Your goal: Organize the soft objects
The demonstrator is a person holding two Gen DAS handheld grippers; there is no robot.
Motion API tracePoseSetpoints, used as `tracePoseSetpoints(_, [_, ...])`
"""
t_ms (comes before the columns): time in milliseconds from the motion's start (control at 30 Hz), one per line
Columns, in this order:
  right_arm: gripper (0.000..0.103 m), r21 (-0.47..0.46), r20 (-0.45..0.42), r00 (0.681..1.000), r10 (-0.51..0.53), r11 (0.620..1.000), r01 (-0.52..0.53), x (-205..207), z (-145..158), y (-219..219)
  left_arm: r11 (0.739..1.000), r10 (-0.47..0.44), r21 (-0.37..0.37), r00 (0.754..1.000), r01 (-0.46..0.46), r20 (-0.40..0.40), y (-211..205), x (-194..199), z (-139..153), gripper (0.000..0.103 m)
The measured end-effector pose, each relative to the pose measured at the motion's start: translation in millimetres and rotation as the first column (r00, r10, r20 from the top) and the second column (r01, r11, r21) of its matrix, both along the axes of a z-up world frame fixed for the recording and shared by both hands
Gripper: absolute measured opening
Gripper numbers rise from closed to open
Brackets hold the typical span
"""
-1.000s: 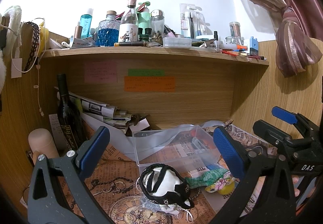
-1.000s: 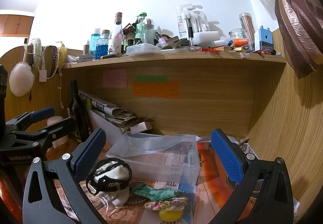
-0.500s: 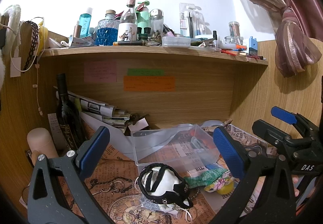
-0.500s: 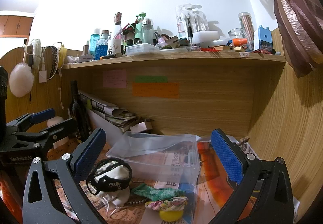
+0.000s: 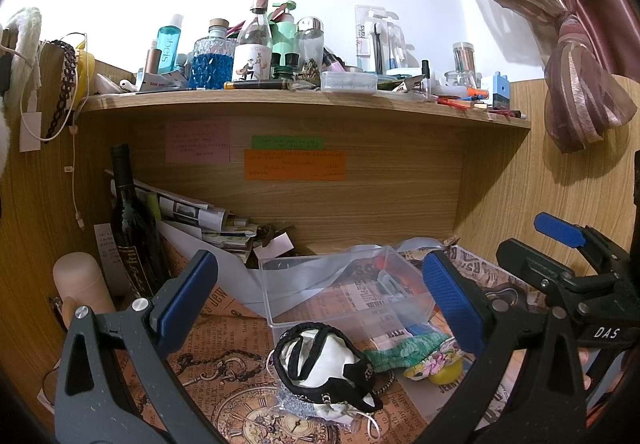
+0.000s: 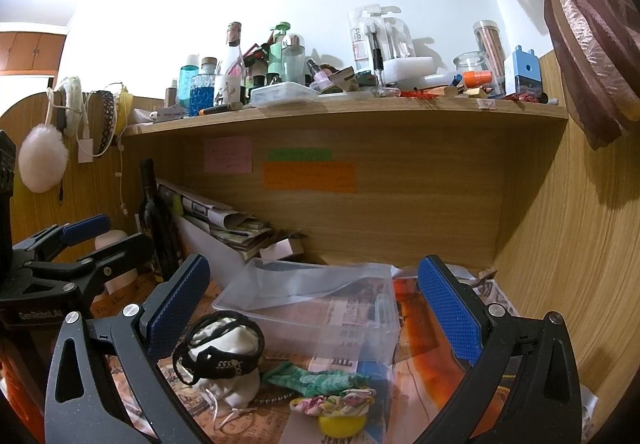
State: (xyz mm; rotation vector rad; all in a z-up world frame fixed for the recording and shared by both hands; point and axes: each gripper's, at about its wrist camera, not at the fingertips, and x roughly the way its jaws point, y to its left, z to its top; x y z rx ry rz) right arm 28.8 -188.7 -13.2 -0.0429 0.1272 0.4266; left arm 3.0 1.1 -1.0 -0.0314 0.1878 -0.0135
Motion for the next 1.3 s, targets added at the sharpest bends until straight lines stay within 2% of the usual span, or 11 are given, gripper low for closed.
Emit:
tracePoseSetpoints(300, [0.103,0.010,-0.016,1.000,-0.004,1.000,0.004,4.9,-2.3,-2.3,1.000,-0.004,0.000,1.000,0.004,-0.016,-2.3,4.1,-6.0,0.103])
tracePoseSetpoints(500, [0.103,0.000,-0.055,0.998,-0.019,1.000,0.019,15.2,-11.6,-5.5,0.999,-0.014,-0.033,0.996,0.011,-0.085,5.9,17.6,-21.8,0.103])
tracePoseSetpoints(767, [0.103,-0.044,-0.212,0.976,-0.041,0.999,0.032,46.3,-42.8,-15.8,0.996,-0.029,-0.093,0.969,0.006,-0.247,28.8,45.7,-61.2,0.103])
tracePoseSetpoints(933, [0.103,-0.066,-0.329,0.943,-0.046,0.998,0.026,64.3,-70.1,-23.8,0.995,-0.016,-0.099,0.944,-0.018,-0.330,35.1,64.4,-85.7,0.103])
tracePoseSetpoints(1067, [0.101,-0.071,-0.408,0.913,-0.019,0.997,-0.010,77.1,-87.3,-24.4,0.995,-0.018,-0.096,0.923,-0.020,-0.385,36.1,78.4,-98.6,0.088])
tracePoseSetpoints(1200, [0.093,-0.079,-0.462,0.887,0.021,0.995,-0.064,89.7,-96.6,-16.5,0.994,-0.042,-0.113,0.906,-0.007,-0.421,37.8,92.1,-107.5,0.084])
tracePoseSetpoints(1300, [0.086,-0.115,-0.472,0.881,0.024,0.989,-0.089,96.8,-97.7,-8.3,0.990,-0.078,-0.137,0.890,0.018,-0.449,39.8,103.7,-114.5,0.078])
